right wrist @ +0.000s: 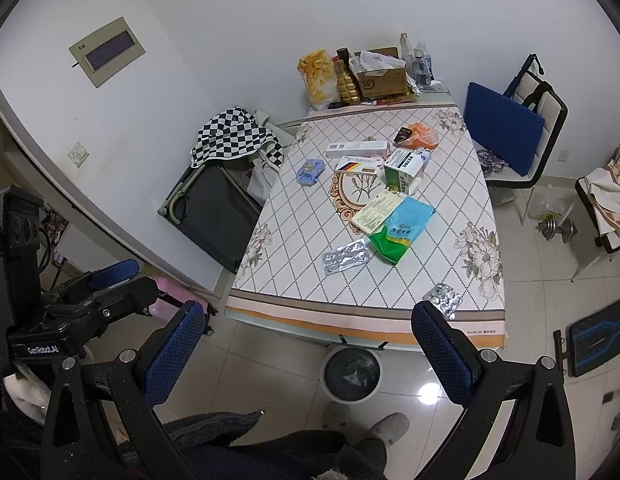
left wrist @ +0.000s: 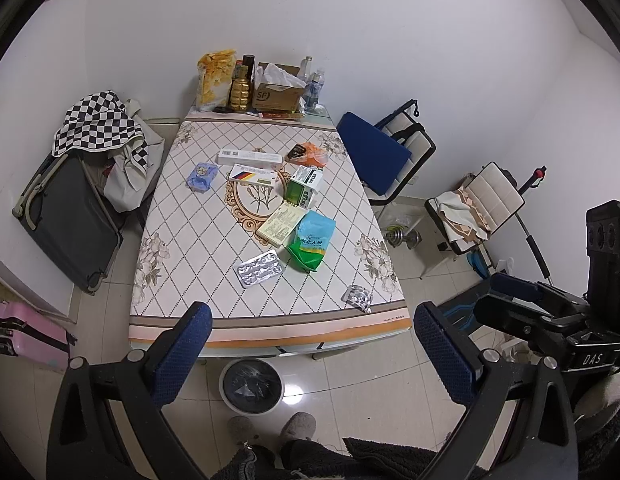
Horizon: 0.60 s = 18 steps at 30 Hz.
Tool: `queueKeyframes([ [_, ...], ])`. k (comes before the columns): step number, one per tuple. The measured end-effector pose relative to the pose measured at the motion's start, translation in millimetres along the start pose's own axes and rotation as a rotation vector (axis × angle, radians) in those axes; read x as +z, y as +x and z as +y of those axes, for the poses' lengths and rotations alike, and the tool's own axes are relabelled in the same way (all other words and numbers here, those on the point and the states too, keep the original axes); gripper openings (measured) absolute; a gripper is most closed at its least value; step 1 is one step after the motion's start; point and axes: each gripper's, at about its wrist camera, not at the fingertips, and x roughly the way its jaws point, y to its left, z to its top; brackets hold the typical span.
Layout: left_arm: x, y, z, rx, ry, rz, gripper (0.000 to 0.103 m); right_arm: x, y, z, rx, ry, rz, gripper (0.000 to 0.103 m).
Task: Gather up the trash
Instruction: 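Grasp the blue-green rice bag with the right tool while the left grasps the paper leaflet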
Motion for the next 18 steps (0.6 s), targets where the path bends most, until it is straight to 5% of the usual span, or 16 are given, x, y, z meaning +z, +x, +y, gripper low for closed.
queueKeyframes([
  [11, 1, 3, 4, 0.021, -0.001, -0.003, 0.103, -3, 19, 11, -0.014, 0.021, 0.007, 0.103],
  [18, 8, 70, 39, 0.410, 0.067, -0.073, 0.103, 2, 74, -21, -0.128, 0.222, 0.045, 0.103],
])
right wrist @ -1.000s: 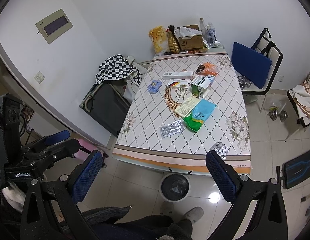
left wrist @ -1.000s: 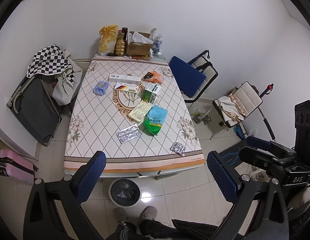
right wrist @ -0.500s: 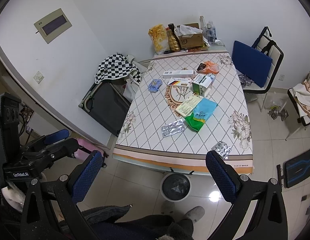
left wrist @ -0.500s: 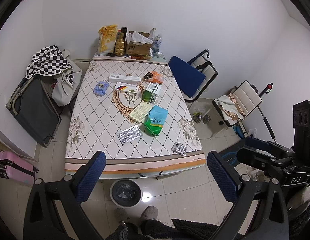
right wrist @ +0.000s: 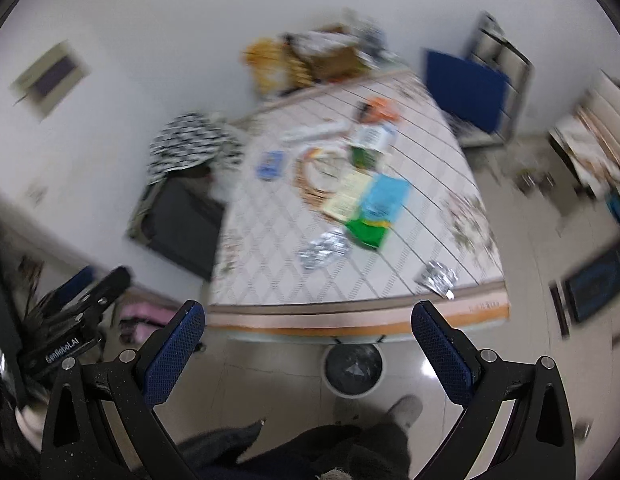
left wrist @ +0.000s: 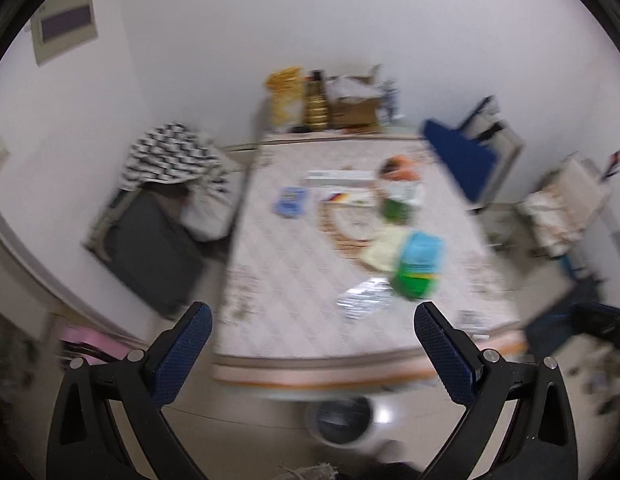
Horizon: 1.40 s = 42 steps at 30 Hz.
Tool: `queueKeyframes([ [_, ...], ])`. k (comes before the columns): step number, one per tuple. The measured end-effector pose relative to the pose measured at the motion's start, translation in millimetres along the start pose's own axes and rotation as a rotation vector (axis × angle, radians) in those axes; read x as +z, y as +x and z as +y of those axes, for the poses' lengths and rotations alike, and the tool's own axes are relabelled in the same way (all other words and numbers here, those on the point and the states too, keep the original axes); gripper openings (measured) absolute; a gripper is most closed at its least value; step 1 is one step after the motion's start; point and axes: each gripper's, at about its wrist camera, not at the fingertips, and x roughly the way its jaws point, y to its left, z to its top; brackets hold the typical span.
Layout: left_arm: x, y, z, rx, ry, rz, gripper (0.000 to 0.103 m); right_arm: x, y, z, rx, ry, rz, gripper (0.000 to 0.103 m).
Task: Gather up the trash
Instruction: 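Grasp the blue-green rice bag with the right tool while the left grasps the paper leaflet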
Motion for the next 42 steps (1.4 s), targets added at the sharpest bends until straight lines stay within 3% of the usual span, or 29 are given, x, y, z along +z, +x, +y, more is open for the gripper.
queueKeyframes([
  [7, -20, 147, -4, 0.250, 0.081, 0.163, 0.103, 42, 133, -60, -0.148, 0.226, 0.106, 0.103],
  [13, -23, 241, -4, 0.434, 0.104, 0.309, 0.103, 100, 269, -91, -0.213, 0.264, 0.204, 0.103],
  [17, -16, 291, -2, 0.480, 0.077, 0.411, 0.103, 132, 355, -98, -0.247, 0.246, 0.279, 0.103],
  [21, -7, 322, -9, 0.506, 0.073, 0.462, 0.103, 150, 425, -103, -0.274, 0.233, 0.359, 0.103],
  [24, 7, 342, -20, 0.486, 0.069, 0.481, 0.103, 150, 455, -102, -0.316, 0.182, 0.429, 0.103],
  [26, 18, 346, -34, 0.459, 0.089, 0.478, 0.103, 149, 459, -107, -0.314, 0.148, 0.446, 0.083],
  [27, 23, 349, -42, 0.437, 0.099, 0.476, 0.103, 150, 458, -111, -0.293, 0.140, 0.446, 0.083],
  [31, 50, 371, -91, 0.271, 0.148, 0.481, 0.103, 158, 443, -142, -0.295, 0.133, 0.455, 0.081],
  [34, 63, 394, -133, 0.096, 0.210, 0.534, 0.103, 174, 432, -175, -0.291, 0.154, 0.457, 0.081],
  [37, 66, 418, -173, -0.034, 0.306, 0.592, 0.103, 188, 433, -199, -0.306, 0.150, 0.466, 0.081],
  [42, 55, 444, -203, -0.061, 0.449, 0.649, 0.102, 193, 454, -224, -0.277, 0.182, 0.524, 0.081],
])
